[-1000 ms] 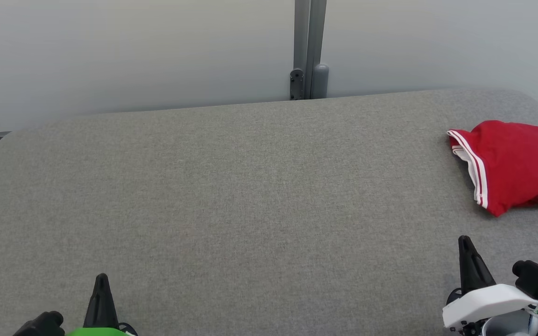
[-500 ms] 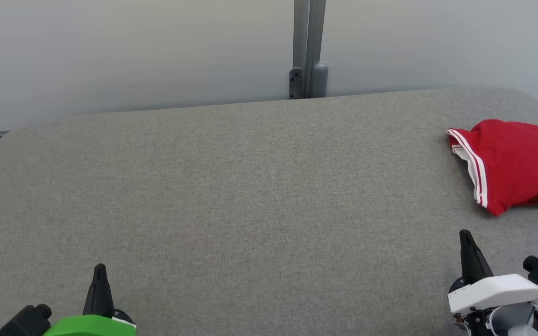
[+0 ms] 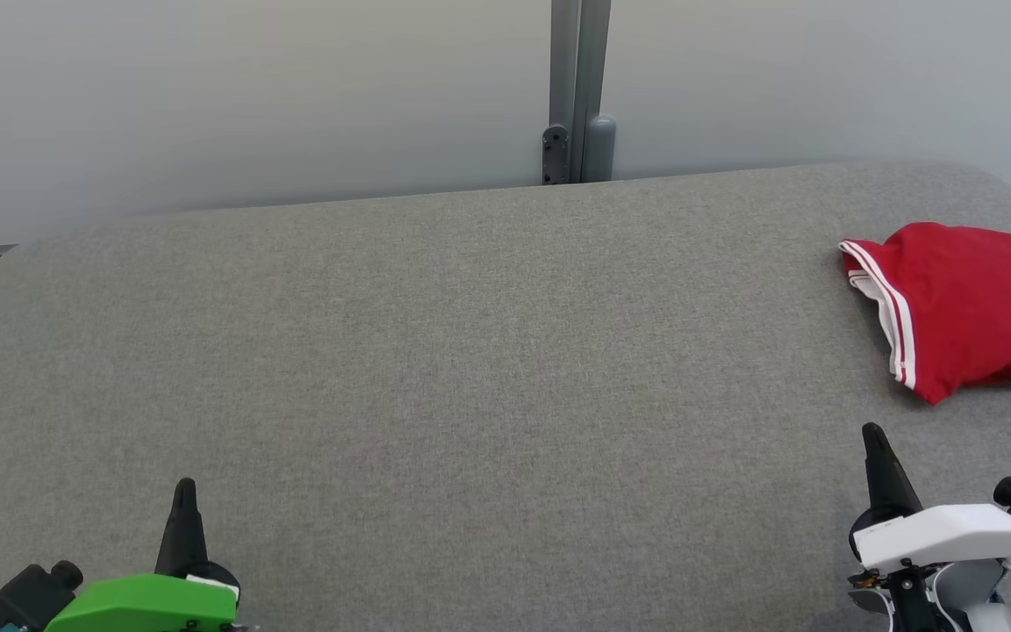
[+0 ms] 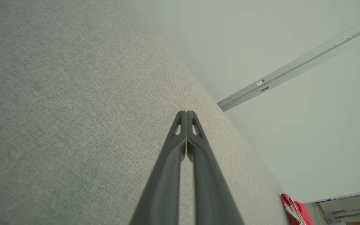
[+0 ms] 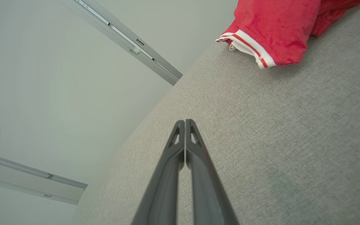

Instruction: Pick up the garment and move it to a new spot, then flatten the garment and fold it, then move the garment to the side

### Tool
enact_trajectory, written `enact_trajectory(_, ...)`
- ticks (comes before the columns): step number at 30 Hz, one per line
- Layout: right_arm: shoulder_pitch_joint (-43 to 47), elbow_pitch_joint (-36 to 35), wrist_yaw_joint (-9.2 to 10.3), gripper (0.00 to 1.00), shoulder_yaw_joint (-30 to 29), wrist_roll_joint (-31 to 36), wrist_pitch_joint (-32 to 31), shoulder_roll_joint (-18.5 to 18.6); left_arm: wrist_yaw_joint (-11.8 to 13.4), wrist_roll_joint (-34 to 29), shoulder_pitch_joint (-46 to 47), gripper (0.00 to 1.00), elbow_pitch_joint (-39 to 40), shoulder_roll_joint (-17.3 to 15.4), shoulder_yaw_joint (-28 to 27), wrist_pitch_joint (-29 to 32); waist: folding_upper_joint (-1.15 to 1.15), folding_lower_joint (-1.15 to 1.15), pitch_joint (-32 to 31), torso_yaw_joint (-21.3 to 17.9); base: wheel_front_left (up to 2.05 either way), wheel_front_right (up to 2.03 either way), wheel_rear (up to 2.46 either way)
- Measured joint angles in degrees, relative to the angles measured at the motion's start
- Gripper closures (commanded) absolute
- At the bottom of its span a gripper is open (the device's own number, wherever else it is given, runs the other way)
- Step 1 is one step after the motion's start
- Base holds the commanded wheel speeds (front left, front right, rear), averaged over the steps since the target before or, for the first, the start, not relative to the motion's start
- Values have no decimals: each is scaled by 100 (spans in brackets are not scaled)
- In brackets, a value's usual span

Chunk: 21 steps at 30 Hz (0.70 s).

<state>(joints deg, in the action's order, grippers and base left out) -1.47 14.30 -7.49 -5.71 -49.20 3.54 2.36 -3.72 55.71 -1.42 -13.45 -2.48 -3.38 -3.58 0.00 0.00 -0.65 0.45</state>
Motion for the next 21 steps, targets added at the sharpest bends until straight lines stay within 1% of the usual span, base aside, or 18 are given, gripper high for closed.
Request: enact_trajectory(21, -133, -5, 1, 100, -29, -1454, -347, 12, -132, 1249, 236, 100, -20, -2, -100, 344, 0, 0, 22, -12, 0, 0, 0)
